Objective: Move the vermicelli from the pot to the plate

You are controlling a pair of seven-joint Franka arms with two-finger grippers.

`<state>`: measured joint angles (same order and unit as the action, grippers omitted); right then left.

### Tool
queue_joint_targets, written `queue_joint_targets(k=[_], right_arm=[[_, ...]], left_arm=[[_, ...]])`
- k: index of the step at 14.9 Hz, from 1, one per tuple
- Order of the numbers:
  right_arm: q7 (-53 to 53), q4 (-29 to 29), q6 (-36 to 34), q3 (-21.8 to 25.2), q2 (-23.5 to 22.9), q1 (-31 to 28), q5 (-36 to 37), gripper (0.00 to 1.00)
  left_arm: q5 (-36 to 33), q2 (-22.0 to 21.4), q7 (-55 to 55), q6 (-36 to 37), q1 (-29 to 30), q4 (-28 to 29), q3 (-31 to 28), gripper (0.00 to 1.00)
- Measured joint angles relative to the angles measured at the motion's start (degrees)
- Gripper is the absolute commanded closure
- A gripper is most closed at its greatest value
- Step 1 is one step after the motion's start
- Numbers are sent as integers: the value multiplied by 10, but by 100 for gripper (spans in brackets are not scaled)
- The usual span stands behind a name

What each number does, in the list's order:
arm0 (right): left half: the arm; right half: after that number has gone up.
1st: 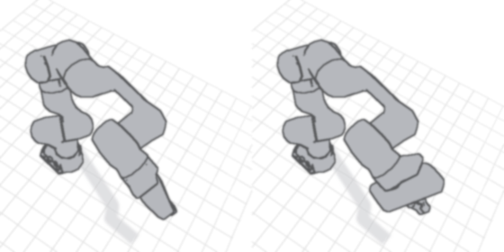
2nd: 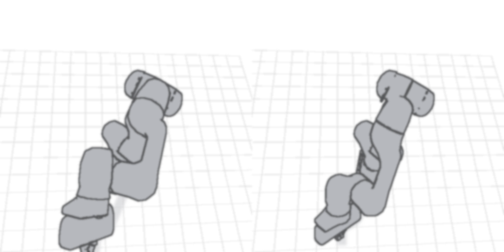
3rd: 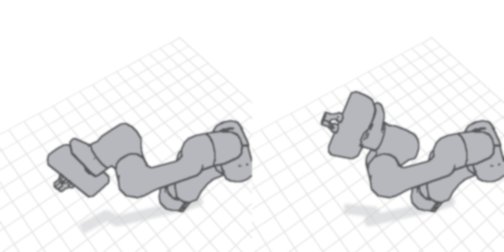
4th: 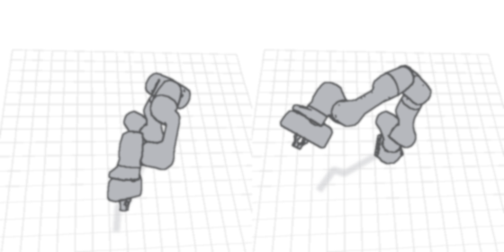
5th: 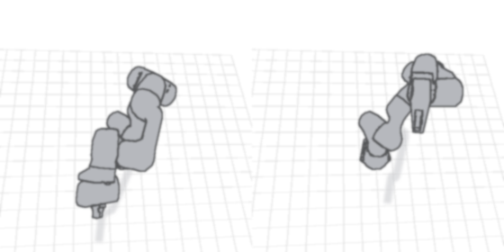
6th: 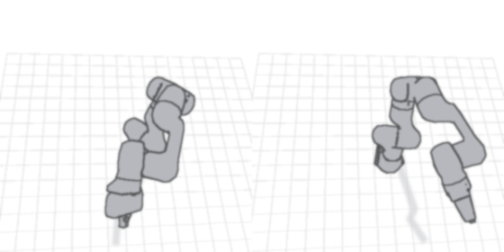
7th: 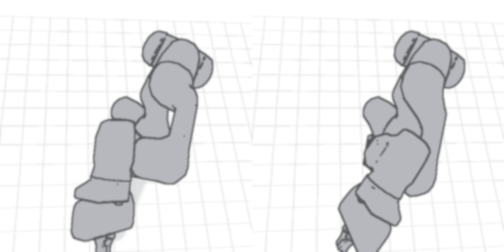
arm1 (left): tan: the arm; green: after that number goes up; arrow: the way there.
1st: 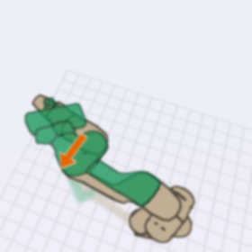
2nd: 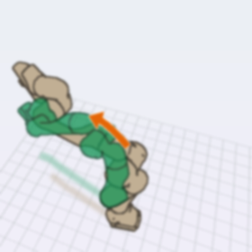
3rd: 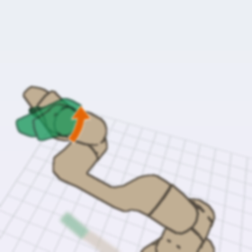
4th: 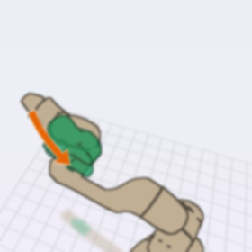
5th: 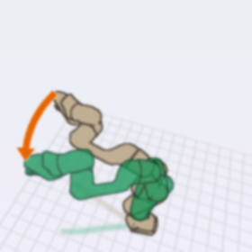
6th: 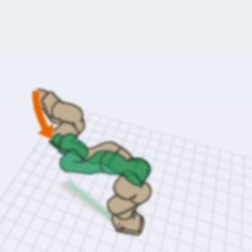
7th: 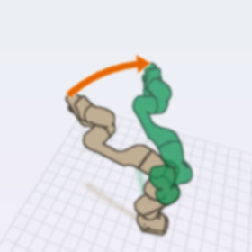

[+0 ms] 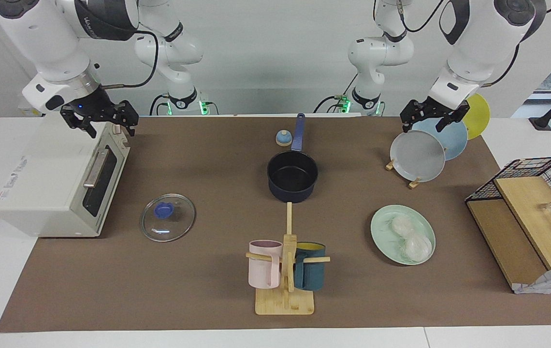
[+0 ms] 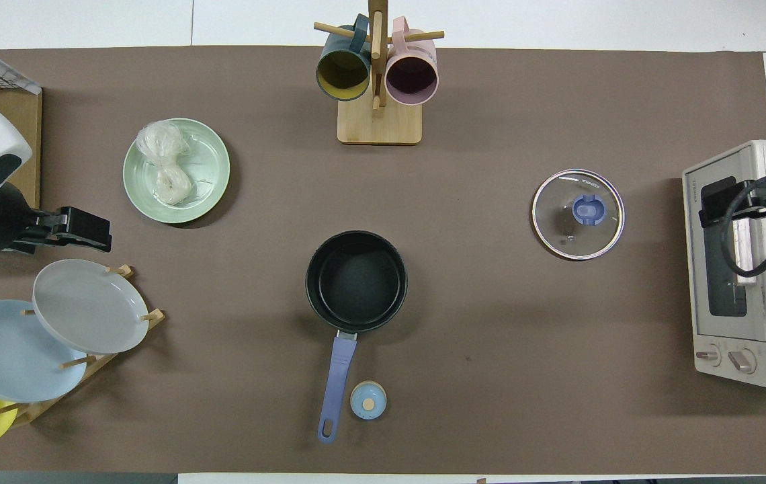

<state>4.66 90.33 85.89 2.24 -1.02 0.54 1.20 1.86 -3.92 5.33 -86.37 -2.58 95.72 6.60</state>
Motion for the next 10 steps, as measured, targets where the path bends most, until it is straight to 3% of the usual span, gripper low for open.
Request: queue_joint_targets(k=[3, 10], right_arm=[[0, 0, 0, 0, 0, 0, 0, 0], [0, 0, 0, 0, 1, 0, 0, 0]], left_arm=[[0, 6, 2, 16, 0, -33, -3, 0], [0, 16, 5, 11, 1, -32, -7, 0]])
